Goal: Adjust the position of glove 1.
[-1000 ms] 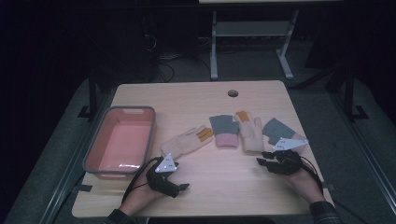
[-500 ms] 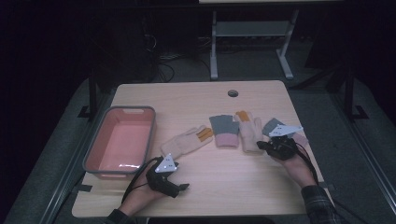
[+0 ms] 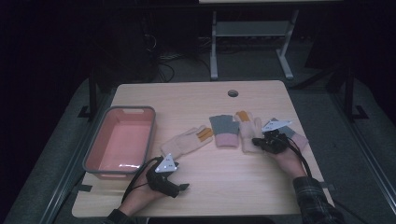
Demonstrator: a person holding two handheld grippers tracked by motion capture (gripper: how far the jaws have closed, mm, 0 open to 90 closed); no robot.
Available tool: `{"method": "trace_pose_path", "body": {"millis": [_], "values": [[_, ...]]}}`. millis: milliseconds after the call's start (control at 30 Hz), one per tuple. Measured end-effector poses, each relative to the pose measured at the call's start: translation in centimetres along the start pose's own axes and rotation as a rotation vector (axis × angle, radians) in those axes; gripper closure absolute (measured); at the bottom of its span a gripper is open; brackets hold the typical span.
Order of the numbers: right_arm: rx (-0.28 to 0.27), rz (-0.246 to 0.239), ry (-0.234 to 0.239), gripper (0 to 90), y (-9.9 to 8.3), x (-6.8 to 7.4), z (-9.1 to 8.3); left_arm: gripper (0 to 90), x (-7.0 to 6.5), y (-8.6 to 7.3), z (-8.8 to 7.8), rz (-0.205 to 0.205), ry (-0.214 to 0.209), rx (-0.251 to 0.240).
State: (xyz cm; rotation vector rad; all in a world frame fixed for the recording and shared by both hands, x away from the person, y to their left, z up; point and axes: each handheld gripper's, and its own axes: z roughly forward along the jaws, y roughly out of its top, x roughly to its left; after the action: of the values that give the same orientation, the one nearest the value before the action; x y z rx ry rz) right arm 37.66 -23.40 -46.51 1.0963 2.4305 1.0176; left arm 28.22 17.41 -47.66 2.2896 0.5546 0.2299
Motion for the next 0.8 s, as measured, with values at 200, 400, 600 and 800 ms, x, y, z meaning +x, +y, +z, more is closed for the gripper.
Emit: {"method": "trace_pose_path", "body": {"millis": [200, 400, 600, 800], "values": [[0.017, -0.013, 0.028, 90.0, -0.1, 0.4, -0.2, 11.7, 0.0, 0.0, 0.0, -0.002, 0.002, 0.000], [0.036, -0.041, 0.073, 90.0, -0.2, 1.3, -0.5, 11.7, -0.1, 0.0, 0.0, -0.005, 0.005, 0.000], [0.050, -0.078, 0.092, 90.0, -0.5, 2.8, -1.0, 11.7, -0.2, -0.1, -0.1, -0.008, 0.010, 0.000], [0.068, -0.118, 0.103, 90.0, -0.9, 4.0, -1.7, 11.7, -0.2, -0.1, -0.1, -0.008, 0.012, -0.001]]}}
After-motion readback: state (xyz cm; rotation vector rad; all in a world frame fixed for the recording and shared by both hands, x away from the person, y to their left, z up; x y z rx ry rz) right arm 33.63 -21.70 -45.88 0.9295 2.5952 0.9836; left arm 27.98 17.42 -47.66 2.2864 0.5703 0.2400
